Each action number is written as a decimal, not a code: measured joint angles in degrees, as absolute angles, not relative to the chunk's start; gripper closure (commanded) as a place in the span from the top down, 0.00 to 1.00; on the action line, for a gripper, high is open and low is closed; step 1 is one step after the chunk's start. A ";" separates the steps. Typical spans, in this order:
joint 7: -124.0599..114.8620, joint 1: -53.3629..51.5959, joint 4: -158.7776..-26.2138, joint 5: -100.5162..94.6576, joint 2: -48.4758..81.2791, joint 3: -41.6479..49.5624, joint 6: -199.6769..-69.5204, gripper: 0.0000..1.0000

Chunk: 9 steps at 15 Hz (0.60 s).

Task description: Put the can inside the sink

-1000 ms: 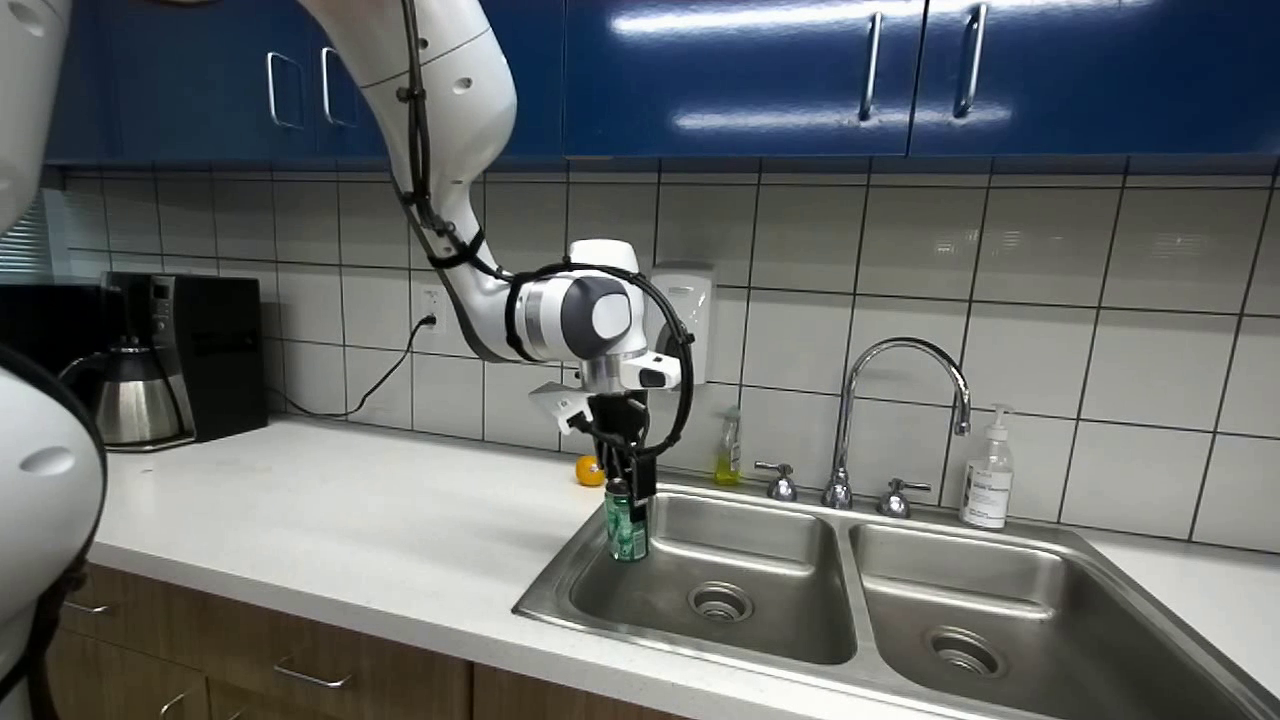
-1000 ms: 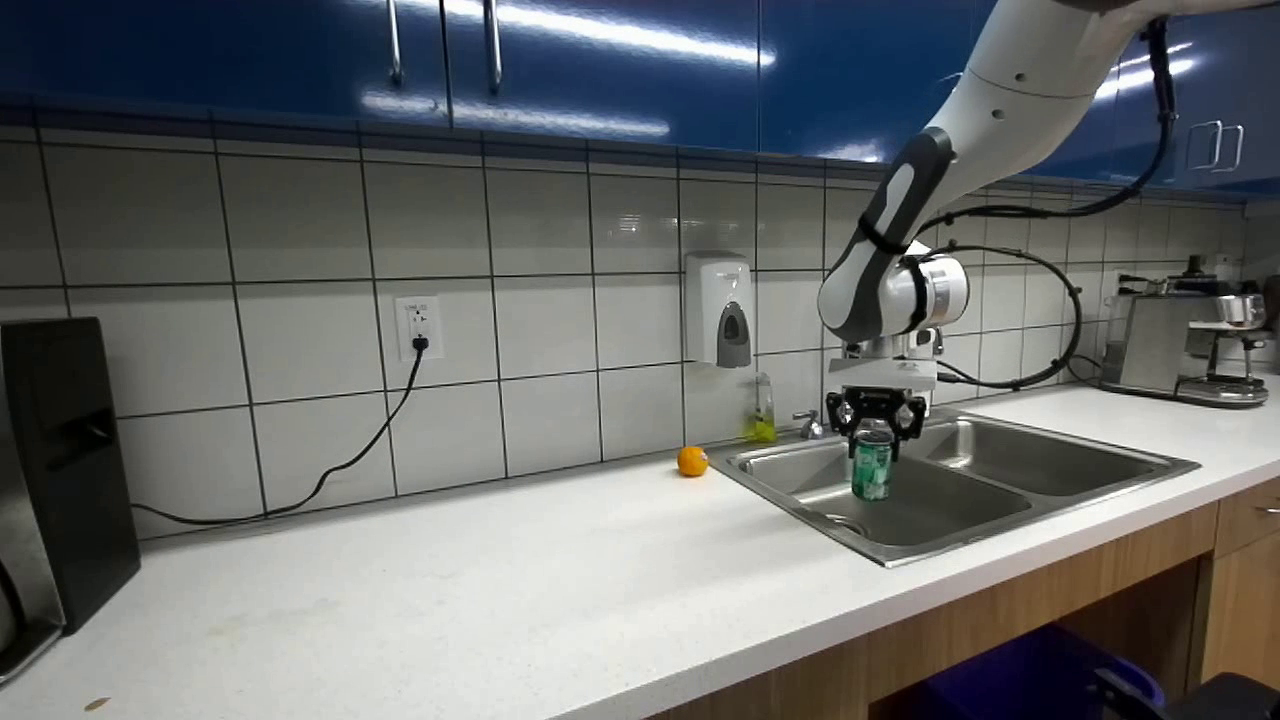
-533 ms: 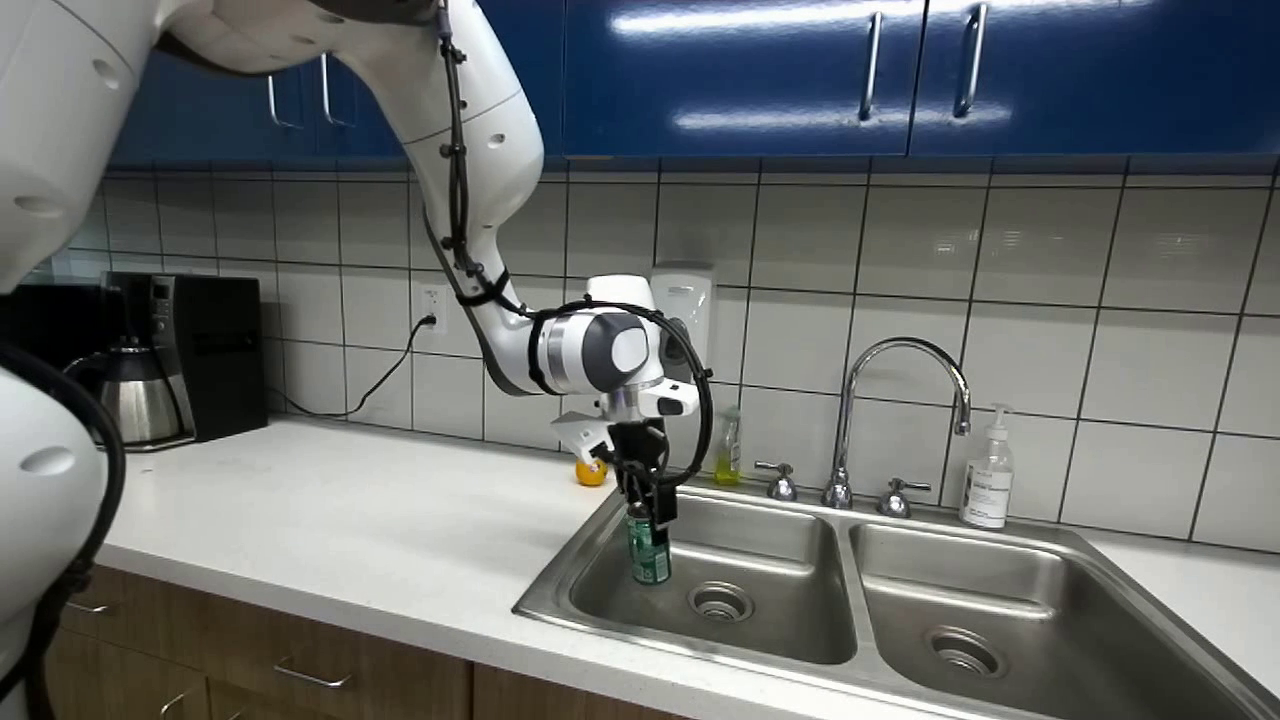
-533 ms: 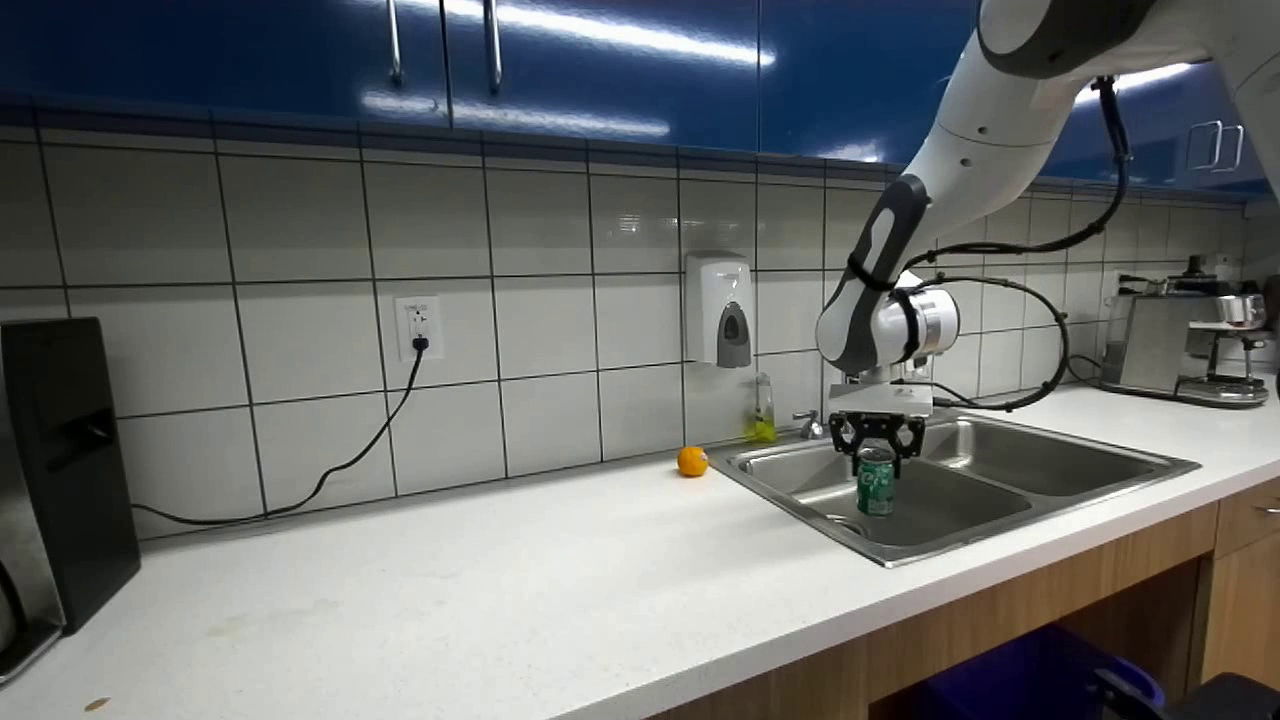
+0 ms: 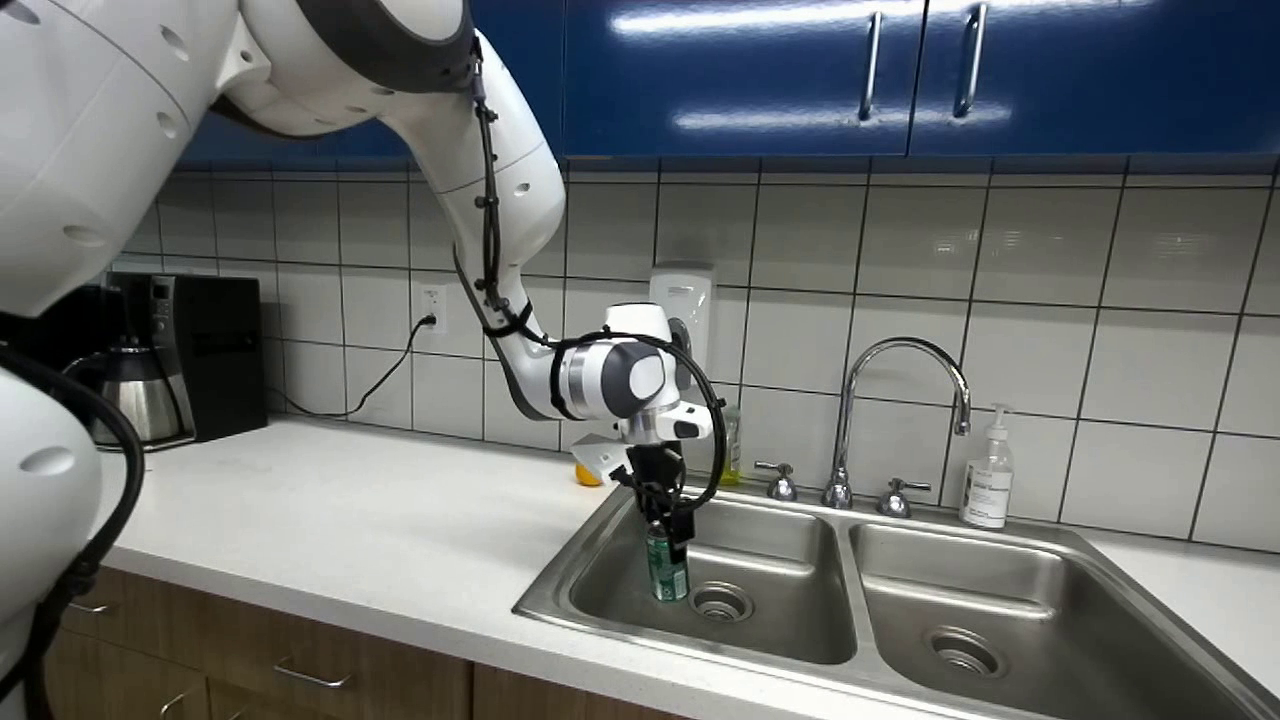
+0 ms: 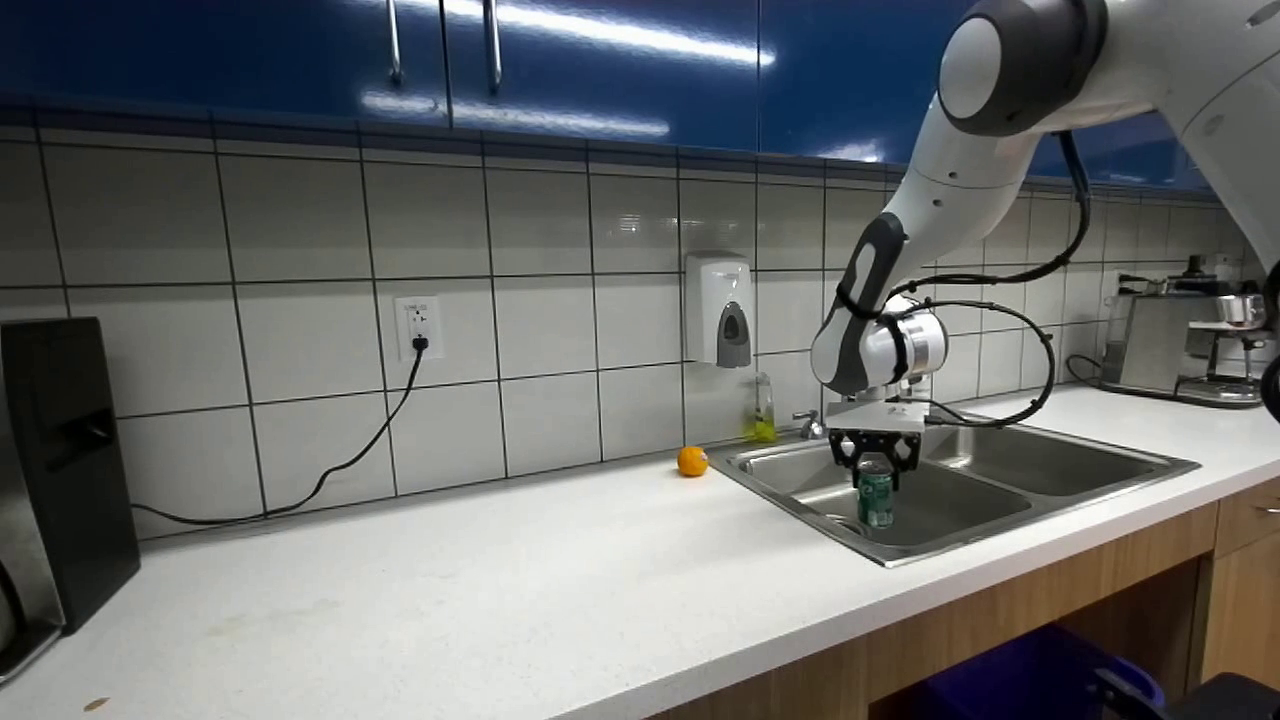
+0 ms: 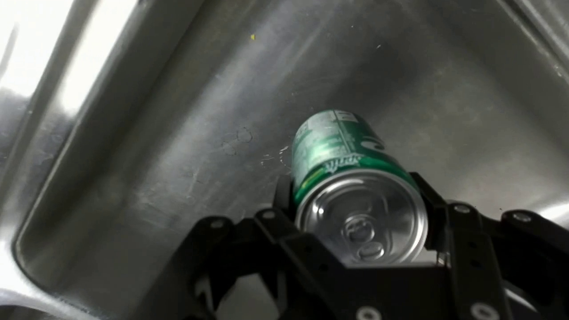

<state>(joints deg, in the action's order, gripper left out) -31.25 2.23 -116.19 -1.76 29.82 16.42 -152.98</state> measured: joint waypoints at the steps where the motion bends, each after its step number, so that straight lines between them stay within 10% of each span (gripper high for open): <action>1: -31.25 2.26 -115.34 -1.02 30.81 16.41 -152.98 0.38; 9: -31.20 2.35 -109.99 4.30 36.89 16.39 -152.71 0.38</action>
<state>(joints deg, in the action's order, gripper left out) -31.20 2.35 -109.99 4.30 36.89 16.39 -152.71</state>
